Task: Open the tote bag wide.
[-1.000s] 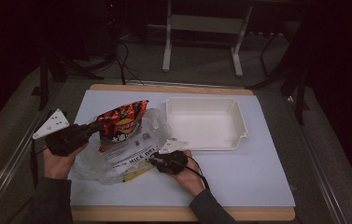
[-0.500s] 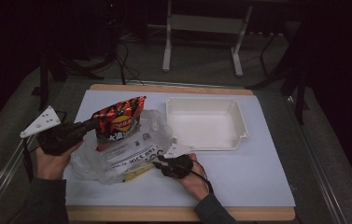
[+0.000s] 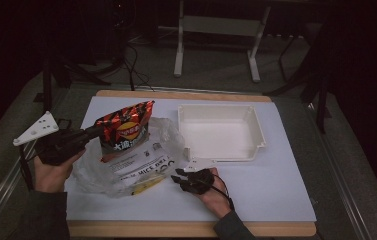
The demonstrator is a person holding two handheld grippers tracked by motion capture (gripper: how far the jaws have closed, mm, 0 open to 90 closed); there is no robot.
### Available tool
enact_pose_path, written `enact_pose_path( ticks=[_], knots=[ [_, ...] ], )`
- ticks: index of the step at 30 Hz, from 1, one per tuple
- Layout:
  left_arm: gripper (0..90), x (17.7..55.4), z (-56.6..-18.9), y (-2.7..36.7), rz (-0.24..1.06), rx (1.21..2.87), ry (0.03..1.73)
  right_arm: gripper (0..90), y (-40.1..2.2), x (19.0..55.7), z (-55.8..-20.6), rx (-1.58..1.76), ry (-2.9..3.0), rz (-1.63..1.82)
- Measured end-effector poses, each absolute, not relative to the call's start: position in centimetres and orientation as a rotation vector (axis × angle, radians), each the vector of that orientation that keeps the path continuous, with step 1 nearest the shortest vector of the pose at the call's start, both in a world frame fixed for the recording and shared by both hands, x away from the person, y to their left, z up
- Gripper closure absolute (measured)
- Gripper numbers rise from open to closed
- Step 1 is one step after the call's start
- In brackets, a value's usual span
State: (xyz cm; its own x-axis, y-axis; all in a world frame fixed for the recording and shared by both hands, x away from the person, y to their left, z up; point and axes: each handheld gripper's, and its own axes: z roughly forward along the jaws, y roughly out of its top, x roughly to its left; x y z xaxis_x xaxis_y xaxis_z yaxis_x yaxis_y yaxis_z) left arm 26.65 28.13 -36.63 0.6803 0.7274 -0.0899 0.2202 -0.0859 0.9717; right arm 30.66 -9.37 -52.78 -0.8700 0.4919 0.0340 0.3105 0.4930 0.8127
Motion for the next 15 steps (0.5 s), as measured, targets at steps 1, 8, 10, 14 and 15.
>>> enact_pose_path(
  ticks=[1, 8, 10, 14, 15],
  knots=[
    [89.2, 26.7, -36.6, 28.2, 0.507, 1.644, 0.788, 67.7, -9.5, 30.6, -52.8, 0.694, 2.535, 1.316],
    [89.1, 26.7, -36.1, 28.4, 0.501, 1.629, 0.79, 67.6, -10.1, 30.6, -53.0, 0.713, 2.524, 1.318],
    [89.1, 26.7, -36.0, 28.4, 0.497, 1.623, 0.785, 67.5, -10.3, 30.6, -53.2, 0.721, 2.521, 1.317],
    [89.1, 26.6, -35.6, 28.4, 0.501, 1.619, 0.78, 67.2, -10.5, 30.7, -53.5, 0.729, 2.515, 1.315],
    [89.1, 26.6, -35.5, 28.4, 0.498, 1.615, 0.779, 67.3, -10.5, 30.7, -53.6, 0.731, 2.514, 1.316]
  ],
)
